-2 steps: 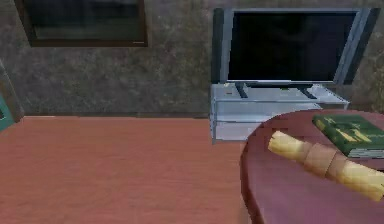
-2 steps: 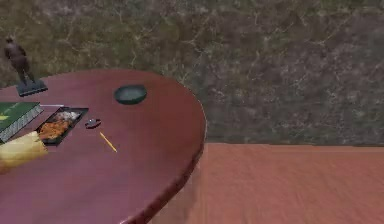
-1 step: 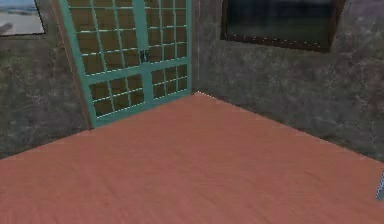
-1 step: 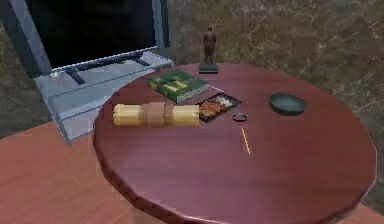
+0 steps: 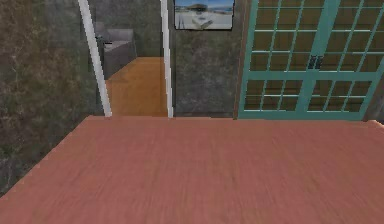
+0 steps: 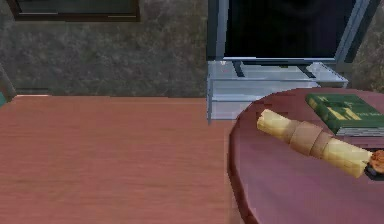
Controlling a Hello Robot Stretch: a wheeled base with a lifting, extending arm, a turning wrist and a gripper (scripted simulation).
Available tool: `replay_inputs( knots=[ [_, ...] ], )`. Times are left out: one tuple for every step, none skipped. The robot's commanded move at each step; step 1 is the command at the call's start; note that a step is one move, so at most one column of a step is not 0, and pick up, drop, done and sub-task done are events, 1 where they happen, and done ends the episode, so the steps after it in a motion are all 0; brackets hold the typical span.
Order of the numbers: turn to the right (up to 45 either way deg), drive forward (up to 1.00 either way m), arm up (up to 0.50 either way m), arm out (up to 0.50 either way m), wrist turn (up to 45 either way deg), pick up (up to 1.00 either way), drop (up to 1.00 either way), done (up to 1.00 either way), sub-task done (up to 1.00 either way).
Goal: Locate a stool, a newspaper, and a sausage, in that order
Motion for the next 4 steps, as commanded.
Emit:
replay_inputs(
  knots=[
    [-15.0, 0.0, 0.0, 0.0, 0.0, 0.0, 0.0, 0.0, 0.0],
    [0.0, 1.0, 0.0, 0.0, 0.0, 0.0, 0.0, 0.0, 0.0],
    [0.0, 1.0, 0.0, 0.0, 0.0, 0.0, 0.0, 0.0, 0.0],
    [0.0, 0.95, 0.0, 0.0, 0.0, 0.0, 0.0, 0.0, 0.0]
  ],
)
